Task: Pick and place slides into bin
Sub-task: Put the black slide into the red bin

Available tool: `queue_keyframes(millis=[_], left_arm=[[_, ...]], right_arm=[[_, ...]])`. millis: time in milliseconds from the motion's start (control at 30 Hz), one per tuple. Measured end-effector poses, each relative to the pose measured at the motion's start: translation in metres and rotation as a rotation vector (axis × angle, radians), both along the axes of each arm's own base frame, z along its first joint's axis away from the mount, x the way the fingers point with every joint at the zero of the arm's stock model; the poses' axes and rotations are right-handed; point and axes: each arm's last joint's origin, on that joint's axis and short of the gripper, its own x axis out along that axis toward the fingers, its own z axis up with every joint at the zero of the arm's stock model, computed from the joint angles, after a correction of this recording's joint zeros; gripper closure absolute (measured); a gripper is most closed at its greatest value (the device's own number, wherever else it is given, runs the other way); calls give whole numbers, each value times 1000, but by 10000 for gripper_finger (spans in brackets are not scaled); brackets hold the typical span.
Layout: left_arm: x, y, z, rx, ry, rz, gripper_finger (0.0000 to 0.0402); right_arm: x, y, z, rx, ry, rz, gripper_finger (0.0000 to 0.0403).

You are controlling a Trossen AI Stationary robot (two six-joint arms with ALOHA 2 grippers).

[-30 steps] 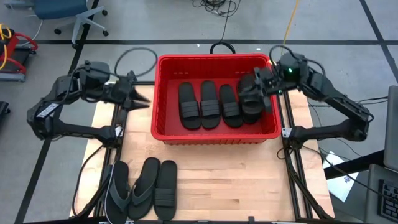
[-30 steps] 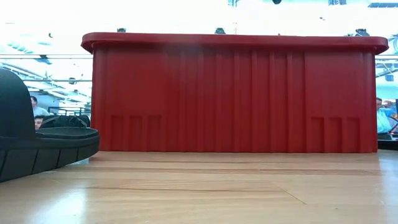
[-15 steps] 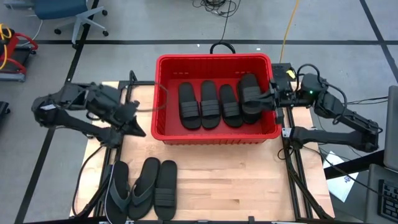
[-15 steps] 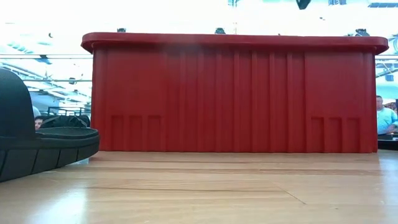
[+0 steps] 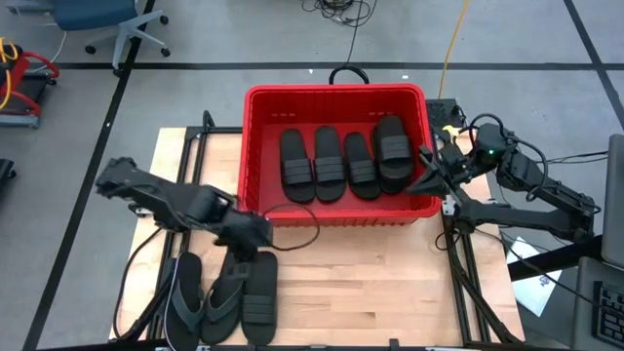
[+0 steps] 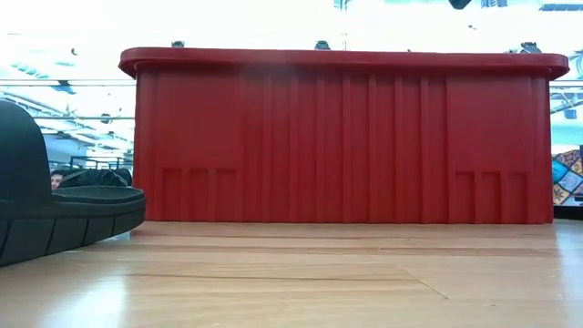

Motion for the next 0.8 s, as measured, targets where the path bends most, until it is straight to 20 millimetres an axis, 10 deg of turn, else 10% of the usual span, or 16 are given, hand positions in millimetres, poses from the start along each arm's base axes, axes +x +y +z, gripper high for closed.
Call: queue_keyframes(millis=[400, 800], left_arm=[[13, -15, -62, -303, -13, 55, 360], [-9, -26, -125, -405, 129, -31, 141]], right_arm=[[-1, 2, 1, 70, 23, 72, 403], [0, 0, 7, 154, 8, 9, 403]])
